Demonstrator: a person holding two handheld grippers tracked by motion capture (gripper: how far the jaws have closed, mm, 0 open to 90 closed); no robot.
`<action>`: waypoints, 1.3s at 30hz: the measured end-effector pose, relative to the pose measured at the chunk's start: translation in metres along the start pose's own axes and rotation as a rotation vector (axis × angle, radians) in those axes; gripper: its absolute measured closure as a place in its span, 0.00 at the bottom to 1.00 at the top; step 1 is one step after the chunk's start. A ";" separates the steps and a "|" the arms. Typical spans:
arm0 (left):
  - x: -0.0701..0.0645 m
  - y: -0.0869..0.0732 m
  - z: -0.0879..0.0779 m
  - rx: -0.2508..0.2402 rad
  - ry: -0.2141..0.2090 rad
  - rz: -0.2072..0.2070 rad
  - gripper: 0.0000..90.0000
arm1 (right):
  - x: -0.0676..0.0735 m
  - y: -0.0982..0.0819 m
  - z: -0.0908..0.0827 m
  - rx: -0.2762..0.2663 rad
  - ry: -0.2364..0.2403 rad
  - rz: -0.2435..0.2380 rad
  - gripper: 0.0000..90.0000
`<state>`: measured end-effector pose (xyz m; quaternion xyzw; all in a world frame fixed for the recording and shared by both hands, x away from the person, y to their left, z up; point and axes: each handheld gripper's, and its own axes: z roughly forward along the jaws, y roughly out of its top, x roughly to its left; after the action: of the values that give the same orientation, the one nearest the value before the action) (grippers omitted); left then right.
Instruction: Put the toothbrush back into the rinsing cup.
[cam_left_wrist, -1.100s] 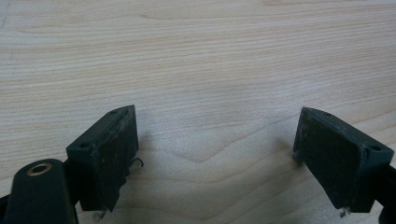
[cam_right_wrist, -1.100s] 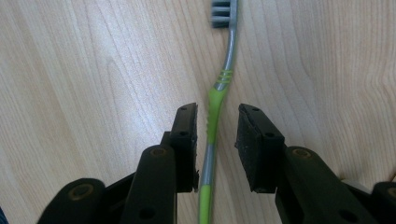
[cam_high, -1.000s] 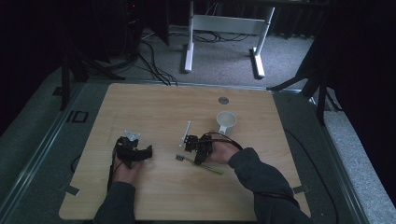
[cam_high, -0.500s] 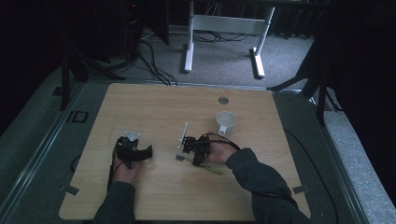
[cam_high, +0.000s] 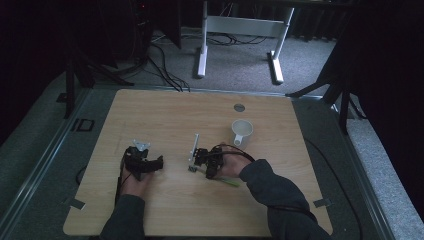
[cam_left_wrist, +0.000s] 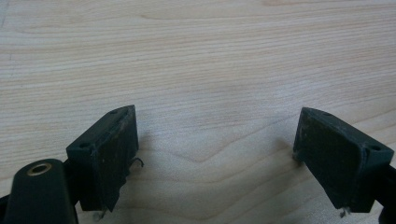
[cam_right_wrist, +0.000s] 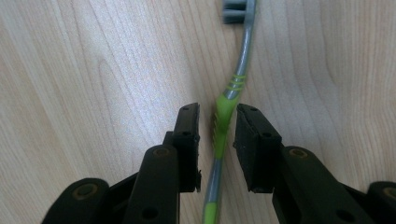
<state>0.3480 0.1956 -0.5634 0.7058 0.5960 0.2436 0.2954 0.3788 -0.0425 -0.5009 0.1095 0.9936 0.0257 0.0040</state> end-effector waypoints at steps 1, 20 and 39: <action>0.000 0.000 0.000 0.000 0.000 0.000 0.16 | 0.000 0.000 0.001 0.002 0.001 0.002 0.78; 0.000 0.000 0.000 -0.001 0.000 0.000 0.16 | -0.002 0.001 0.008 0.027 0.005 0.011 0.80; 0.000 0.000 0.000 0.000 0.000 0.000 0.16 | 0.000 0.001 0.015 0.050 -0.019 -0.001 0.81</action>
<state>0.3480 0.1956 -0.5635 0.7056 0.5961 0.2437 0.2955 0.3794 -0.0411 -0.5155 0.1094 0.9939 -0.0004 0.0105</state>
